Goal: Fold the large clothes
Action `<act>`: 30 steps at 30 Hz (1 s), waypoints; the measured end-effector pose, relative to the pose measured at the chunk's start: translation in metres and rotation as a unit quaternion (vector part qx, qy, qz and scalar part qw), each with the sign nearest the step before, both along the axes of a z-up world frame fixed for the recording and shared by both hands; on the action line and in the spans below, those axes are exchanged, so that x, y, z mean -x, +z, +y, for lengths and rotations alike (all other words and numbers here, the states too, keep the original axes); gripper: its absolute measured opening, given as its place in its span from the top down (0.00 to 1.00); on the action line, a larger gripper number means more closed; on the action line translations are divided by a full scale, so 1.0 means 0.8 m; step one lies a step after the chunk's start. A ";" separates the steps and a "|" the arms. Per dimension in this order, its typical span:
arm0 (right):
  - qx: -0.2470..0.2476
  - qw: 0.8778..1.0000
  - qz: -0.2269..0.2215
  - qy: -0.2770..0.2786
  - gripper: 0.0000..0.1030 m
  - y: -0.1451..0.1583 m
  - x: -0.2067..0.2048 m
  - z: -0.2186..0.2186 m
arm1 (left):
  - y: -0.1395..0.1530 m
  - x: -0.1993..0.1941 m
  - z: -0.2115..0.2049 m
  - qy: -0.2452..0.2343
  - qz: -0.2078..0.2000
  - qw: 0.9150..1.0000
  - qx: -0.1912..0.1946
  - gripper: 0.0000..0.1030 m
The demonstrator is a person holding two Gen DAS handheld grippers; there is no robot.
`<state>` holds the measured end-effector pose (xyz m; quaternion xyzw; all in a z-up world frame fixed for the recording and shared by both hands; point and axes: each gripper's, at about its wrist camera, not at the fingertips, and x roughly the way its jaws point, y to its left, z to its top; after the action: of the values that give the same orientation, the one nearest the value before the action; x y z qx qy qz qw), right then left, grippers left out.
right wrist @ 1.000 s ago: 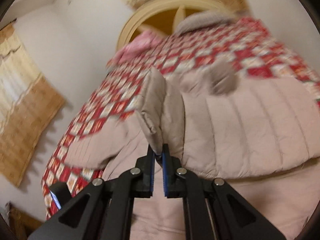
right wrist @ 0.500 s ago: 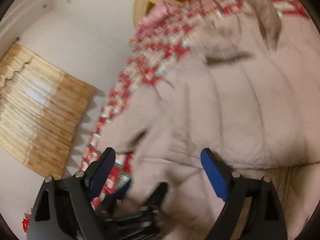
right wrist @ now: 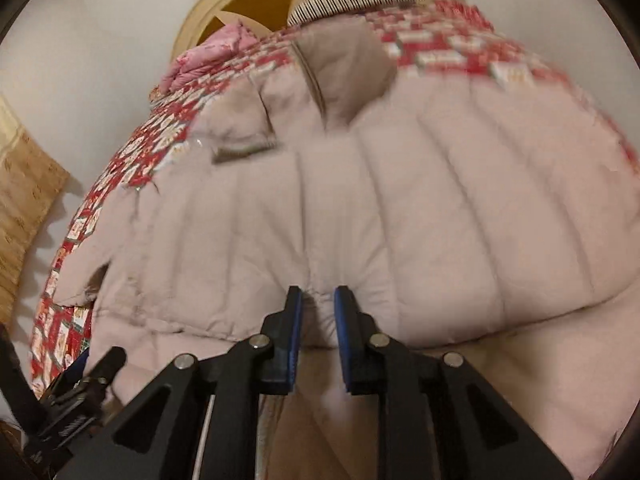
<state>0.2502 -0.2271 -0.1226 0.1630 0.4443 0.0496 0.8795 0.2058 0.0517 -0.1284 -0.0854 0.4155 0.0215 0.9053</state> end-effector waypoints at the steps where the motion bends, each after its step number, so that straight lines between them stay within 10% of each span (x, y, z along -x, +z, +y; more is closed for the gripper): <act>1: -0.006 1.000 -0.013 -0.003 0.80 -0.002 0.000 -0.003 | 0.000 0.000 -0.001 0.000 0.001 1.000 -0.003 0.01; 11: 0.044 0.997 -0.058 -0.035 0.79 0.037 0.026 -0.012 | -0.002 -0.001 -0.004 0.000 0.005 1.000 -0.015 0.01; 16: 0.151 0.972 -0.102 -0.145 0.57 0.089 0.042 -0.074 | -0.002 -0.001 -0.004 -0.001 0.006 1.000 -0.017 0.01; 22: 0.103 0.974 -0.004 -0.204 0.57 0.015 0.021 -0.157 | -0.003 -0.003 -0.006 -0.001 0.008 1.000 -0.023 0.01; 30: 0.132 0.975 -0.016 -0.178 0.36 -0.002 0.001 -0.143 | 0.003 -0.001 -0.004 -0.034 0.031 0.999 -0.029 0.01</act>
<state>0.2497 -0.3413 -0.1245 0.1208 0.3964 -0.1642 0.8952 0.2069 0.0488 -0.1261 -0.0447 0.4449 0.0049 0.8944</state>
